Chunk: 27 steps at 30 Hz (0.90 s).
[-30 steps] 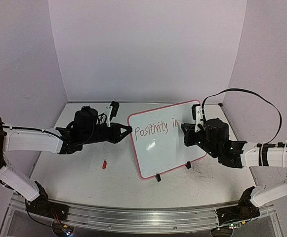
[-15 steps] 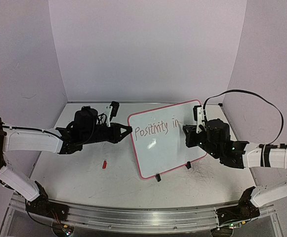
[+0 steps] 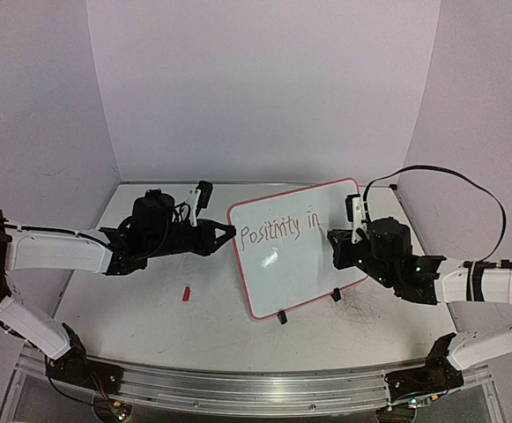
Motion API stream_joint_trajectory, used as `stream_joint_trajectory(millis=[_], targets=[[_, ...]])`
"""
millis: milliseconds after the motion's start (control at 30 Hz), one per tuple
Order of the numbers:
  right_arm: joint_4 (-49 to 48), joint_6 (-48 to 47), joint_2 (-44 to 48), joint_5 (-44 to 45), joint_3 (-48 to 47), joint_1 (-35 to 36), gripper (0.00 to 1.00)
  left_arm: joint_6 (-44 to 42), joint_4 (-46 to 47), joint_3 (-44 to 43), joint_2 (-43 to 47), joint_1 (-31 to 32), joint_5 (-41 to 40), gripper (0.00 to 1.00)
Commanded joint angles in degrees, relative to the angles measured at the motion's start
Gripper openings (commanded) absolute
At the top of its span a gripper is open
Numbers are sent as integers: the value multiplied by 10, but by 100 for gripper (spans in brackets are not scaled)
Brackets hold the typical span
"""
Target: Write a sentence on the whiteboard
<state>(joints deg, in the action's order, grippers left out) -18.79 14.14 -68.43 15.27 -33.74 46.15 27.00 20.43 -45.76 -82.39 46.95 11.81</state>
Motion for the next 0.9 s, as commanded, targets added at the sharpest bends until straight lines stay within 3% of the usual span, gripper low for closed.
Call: stream_joint_trajectory(millis=[0,300,533,867], targets=[[3,1,3,1,-11,-3,0,-20,-9,-19,5,-2,-22,0],[-3,-20,77,32,-2,-13,0,-21,-9,-20,4,-2,-22,0],[-39,-44,51,-25,-8,-43,0,-21,-9,-22,3,-2,-19,0],[-67,-50,21,-26,-12,-46,0,-21,-10,-22,6,-2,-22,0]])
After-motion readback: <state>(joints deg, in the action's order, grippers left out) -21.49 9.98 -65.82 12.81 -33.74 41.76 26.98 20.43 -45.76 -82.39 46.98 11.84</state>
